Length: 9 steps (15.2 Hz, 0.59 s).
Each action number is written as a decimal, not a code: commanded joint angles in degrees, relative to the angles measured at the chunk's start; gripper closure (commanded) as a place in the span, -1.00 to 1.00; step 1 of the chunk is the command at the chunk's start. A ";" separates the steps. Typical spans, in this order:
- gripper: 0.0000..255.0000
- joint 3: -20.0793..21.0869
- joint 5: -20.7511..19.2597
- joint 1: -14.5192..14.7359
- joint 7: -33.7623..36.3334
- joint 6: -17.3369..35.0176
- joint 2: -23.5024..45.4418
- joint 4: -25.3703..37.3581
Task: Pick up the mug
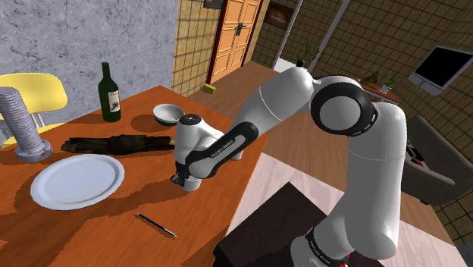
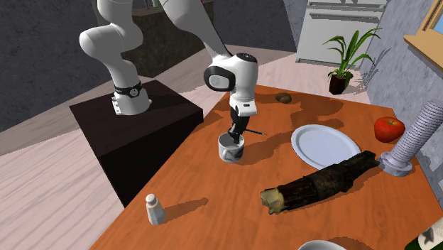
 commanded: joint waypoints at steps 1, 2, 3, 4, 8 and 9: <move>1.00 0.36 0.39 -0.22 -0.27 -1.00 -1.40 -0.41; 1.00 0.53 0.60 -0.35 -0.43 -1.54 -2.08 -0.54; 1.00 0.71 0.81 -0.48 -0.60 -2.09 -2.76 -0.67; 1.00 0.88 1.03 -0.60 -0.77 -2.64 -3.43 -0.78; 1.00 1.52 1.93 -1.06 -1.47 -4.90 -6.05 -1.11; 1.00 1.67 2.16 -1.17 -1.64 -5.48 -6.69 -1.16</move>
